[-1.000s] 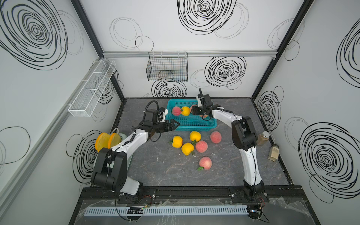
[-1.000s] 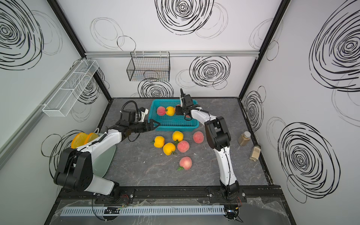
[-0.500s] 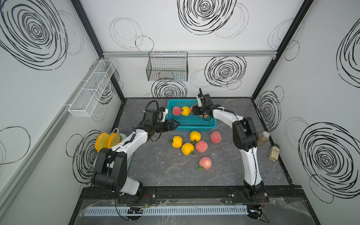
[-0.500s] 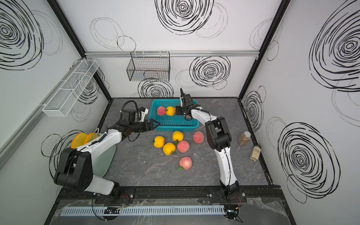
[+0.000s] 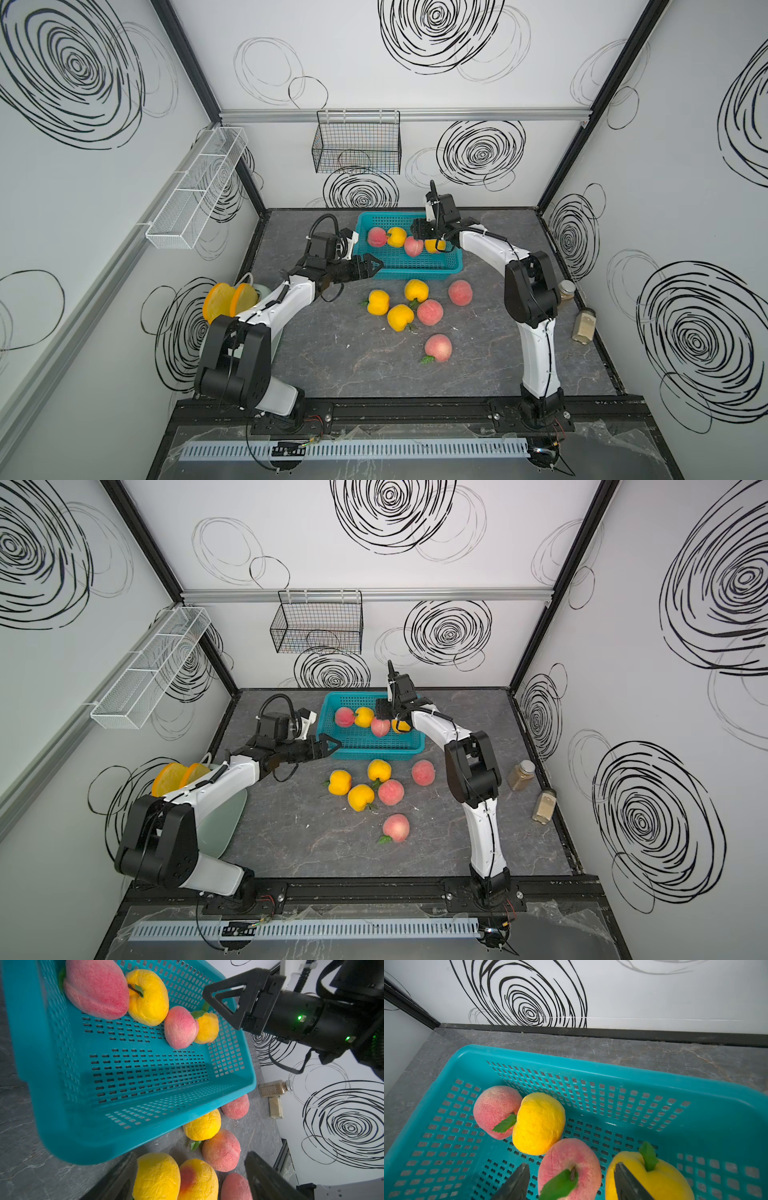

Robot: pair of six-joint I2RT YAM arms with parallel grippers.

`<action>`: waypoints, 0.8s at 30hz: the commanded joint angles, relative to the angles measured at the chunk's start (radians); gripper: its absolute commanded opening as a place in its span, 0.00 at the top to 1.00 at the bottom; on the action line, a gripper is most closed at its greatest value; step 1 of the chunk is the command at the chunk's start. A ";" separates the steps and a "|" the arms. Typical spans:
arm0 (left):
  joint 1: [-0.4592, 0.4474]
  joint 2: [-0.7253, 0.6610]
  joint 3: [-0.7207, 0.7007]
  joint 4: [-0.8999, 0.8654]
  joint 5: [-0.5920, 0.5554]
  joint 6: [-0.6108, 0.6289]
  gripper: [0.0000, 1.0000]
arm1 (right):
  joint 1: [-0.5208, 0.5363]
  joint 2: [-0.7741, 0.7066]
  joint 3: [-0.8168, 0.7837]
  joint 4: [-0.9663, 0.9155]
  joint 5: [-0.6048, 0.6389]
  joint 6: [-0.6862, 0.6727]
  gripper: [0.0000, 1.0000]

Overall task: Put the peaches into the basket
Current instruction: Place the peach in the basket.

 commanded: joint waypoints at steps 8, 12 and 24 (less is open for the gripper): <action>-0.005 0.007 0.030 0.005 0.002 0.013 0.15 | 0.015 -0.052 -0.018 0.000 0.001 -0.010 0.31; -0.008 0.008 0.030 0.005 0.001 0.012 0.15 | 0.020 -0.091 -0.054 0.014 0.001 -0.011 0.31; -0.055 0.008 0.059 -0.078 -0.112 0.079 0.15 | 0.045 -0.395 -0.439 0.166 0.022 -0.013 0.31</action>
